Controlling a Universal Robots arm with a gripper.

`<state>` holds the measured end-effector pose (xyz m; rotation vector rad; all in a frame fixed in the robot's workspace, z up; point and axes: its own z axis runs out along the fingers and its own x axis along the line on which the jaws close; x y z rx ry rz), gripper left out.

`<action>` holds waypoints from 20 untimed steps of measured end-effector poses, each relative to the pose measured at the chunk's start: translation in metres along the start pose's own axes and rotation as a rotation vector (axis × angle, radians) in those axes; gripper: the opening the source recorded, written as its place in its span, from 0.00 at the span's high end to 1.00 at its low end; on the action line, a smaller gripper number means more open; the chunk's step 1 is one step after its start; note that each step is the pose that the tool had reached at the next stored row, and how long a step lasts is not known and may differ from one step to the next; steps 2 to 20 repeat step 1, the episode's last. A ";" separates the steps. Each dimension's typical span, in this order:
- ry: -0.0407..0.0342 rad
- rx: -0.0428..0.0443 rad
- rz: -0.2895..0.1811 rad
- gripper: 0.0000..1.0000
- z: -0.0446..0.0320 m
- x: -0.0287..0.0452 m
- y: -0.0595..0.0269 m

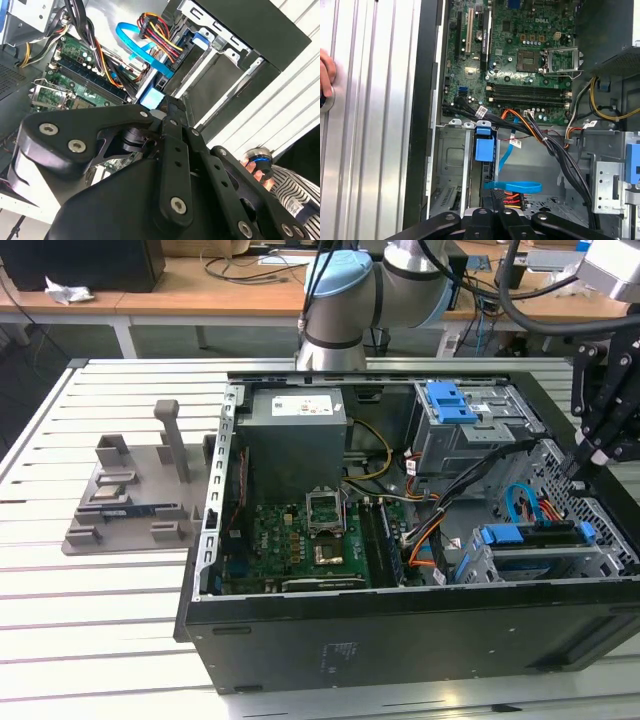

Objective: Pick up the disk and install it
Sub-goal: 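Insert the second disk wire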

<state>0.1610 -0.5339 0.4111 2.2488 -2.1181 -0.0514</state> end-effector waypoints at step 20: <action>0.0000 0.0000 0.000 0.89 0.0000 0.0000 0.0000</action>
